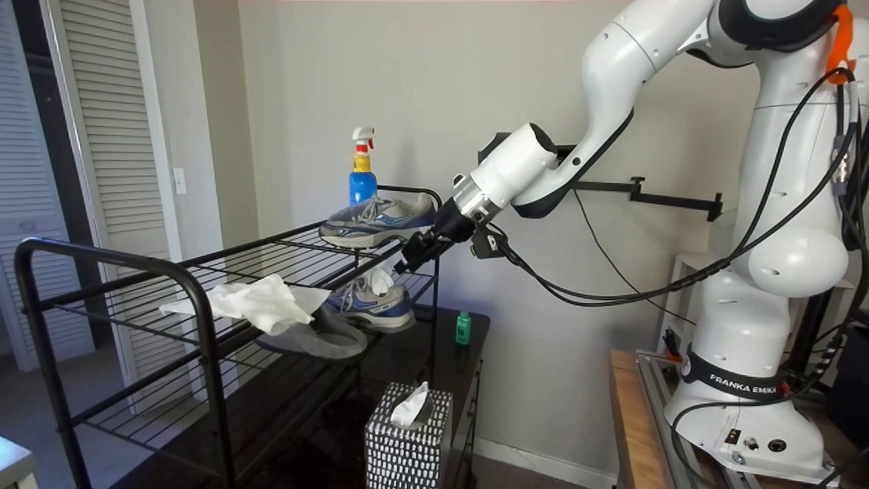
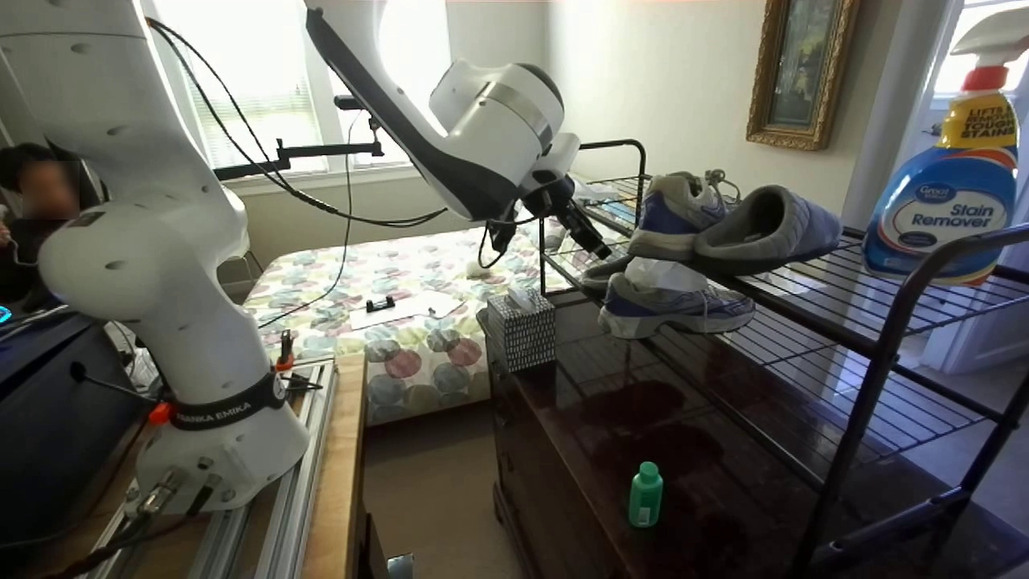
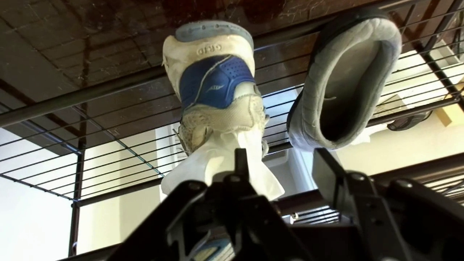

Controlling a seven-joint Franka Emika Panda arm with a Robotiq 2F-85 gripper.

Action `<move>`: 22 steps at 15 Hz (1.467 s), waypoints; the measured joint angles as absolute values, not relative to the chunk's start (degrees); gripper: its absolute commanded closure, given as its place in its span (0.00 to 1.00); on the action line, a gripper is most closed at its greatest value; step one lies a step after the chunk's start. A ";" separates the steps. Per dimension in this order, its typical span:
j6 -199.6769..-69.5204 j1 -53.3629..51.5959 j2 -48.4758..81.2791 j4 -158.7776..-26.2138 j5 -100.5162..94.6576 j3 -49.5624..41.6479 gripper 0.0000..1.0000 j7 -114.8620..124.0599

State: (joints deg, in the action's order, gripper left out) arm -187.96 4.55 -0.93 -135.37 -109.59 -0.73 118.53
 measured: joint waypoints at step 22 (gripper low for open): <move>-181.74 0.85 -4.90 -137.86 -113.99 1.42 0.00 116.62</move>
